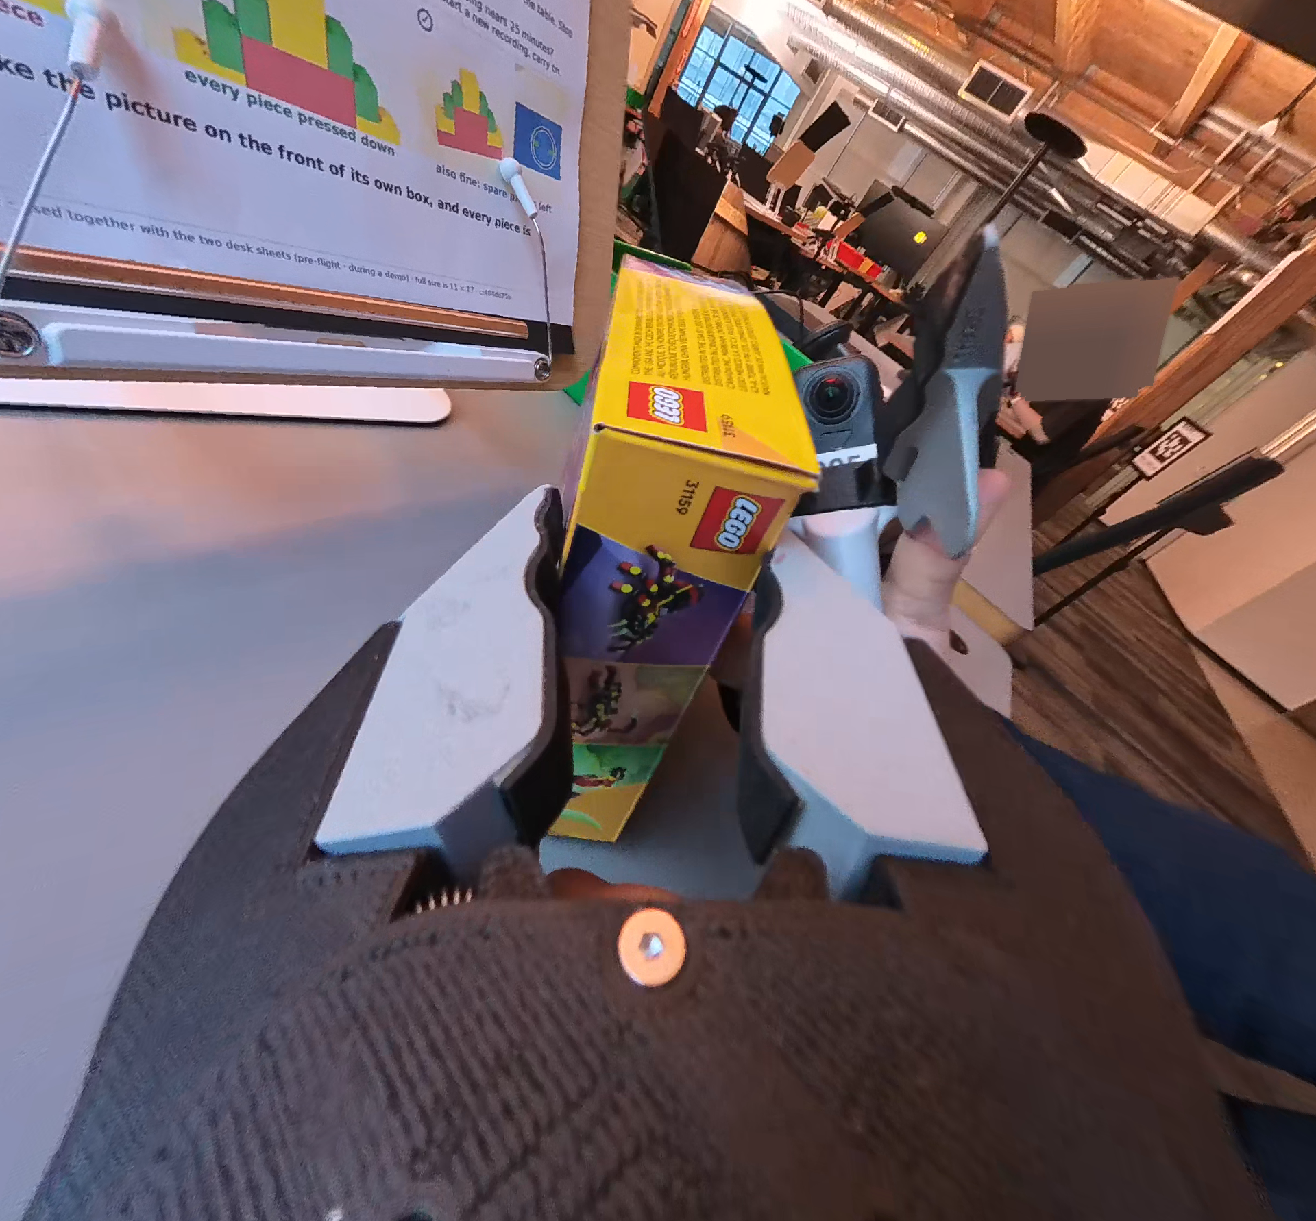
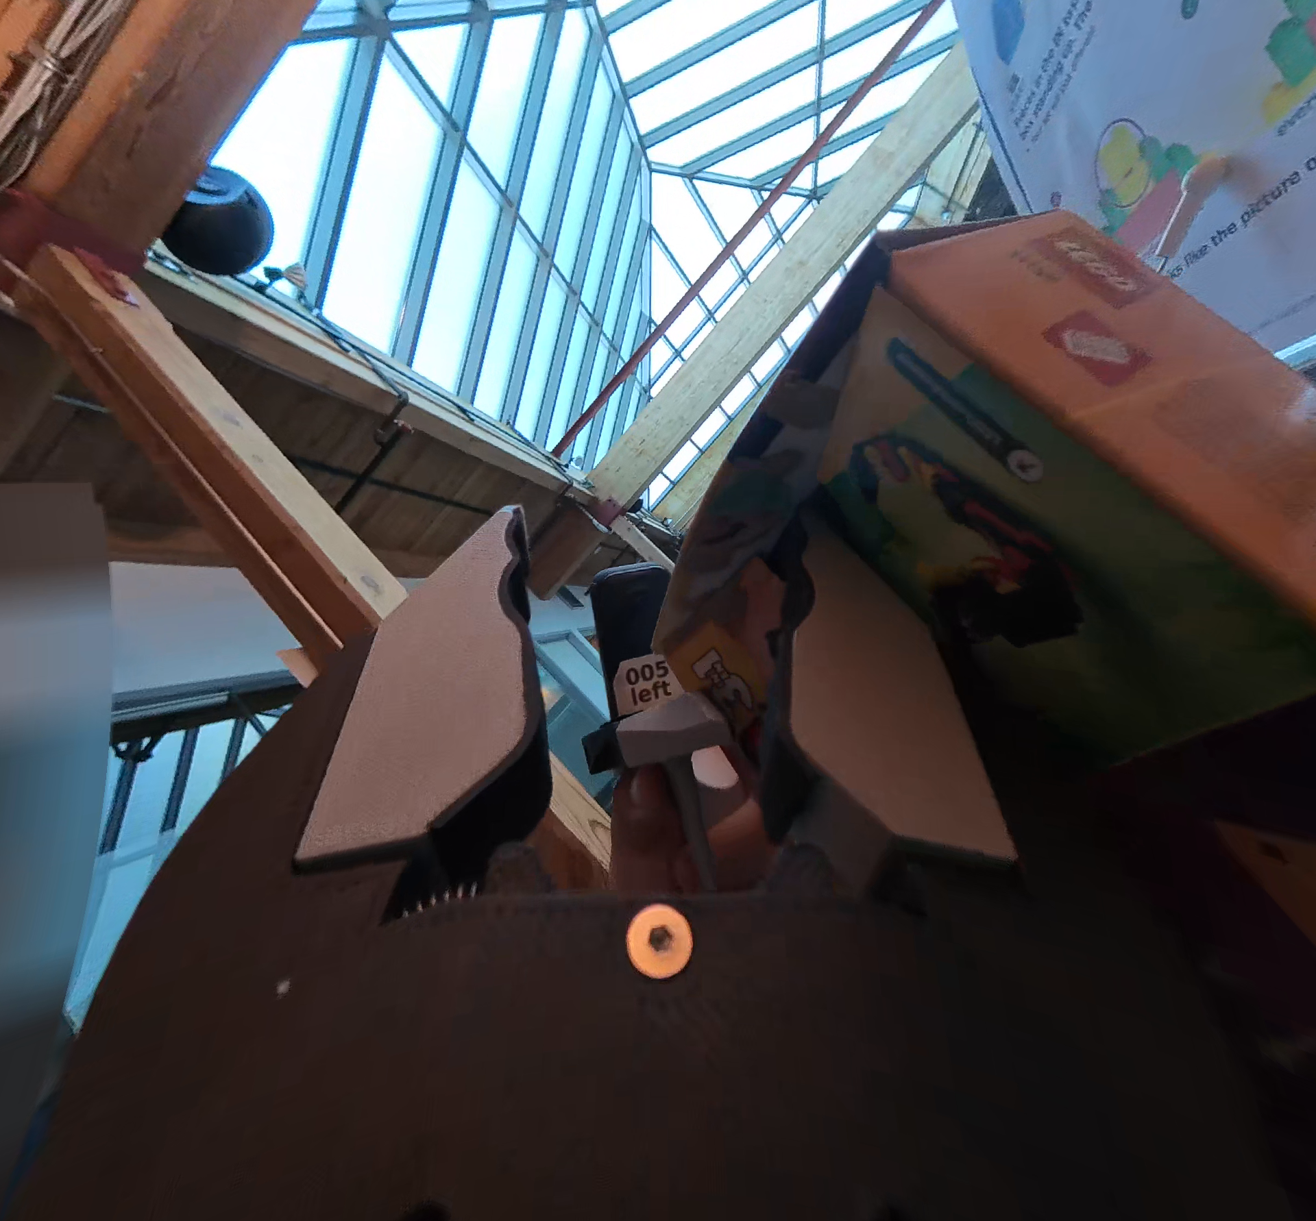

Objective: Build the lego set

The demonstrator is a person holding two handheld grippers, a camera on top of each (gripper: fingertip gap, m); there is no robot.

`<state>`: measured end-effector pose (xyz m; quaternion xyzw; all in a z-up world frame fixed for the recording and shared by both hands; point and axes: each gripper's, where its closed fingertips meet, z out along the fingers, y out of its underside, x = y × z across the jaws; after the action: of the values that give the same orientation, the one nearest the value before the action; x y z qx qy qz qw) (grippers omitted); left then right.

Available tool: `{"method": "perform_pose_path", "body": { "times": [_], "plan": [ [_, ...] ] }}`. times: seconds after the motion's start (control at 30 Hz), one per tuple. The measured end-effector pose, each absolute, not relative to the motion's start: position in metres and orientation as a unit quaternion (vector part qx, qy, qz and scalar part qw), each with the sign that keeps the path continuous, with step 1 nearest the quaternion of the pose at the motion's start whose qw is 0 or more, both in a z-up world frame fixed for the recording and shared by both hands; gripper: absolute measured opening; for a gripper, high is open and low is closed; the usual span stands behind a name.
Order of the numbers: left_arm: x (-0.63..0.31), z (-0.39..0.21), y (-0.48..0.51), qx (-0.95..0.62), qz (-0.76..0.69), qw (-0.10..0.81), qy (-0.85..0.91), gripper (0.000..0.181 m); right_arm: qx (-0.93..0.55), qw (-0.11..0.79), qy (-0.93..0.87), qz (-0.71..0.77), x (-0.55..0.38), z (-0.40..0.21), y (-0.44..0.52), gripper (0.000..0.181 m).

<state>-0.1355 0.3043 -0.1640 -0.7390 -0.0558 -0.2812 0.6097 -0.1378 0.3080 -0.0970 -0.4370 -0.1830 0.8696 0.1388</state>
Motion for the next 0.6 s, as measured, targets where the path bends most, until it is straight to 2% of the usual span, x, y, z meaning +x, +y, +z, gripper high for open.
{"method": "perform_pose_path", "body": {
  "times": [0.07, 0.37, 0.53, 0.6],
  "plan": [
    [-0.1377, -0.1638, 0.3039, -0.737, -0.290, 0.607, -0.060, 0.052, -0.429, 0.139, -0.195, 0.871, -0.1383, -0.0961, 0.3056, 0.073],
    [-0.1387, -0.1635, 0.3043, -0.736, -0.302, 0.602, -0.068, 0.053, -0.420, 0.161, -0.239, 0.860, -0.1375, -0.1040, 0.3045, 0.062],
    [-0.1391, -0.1633, 0.3046, -0.735, -0.305, 0.602, -0.069, 0.054, -0.405, 0.170, -0.244, 0.865, -0.1362, -0.1038, 0.3039, 0.062],
    [-0.1382, -0.1636, 0.3050, -0.736, -0.300, 0.603, -0.067, 0.054, -0.397, 0.166, -0.239, 0.870, -0.1349, -0.1051, 0.3063, 0.056]
  ]
}}
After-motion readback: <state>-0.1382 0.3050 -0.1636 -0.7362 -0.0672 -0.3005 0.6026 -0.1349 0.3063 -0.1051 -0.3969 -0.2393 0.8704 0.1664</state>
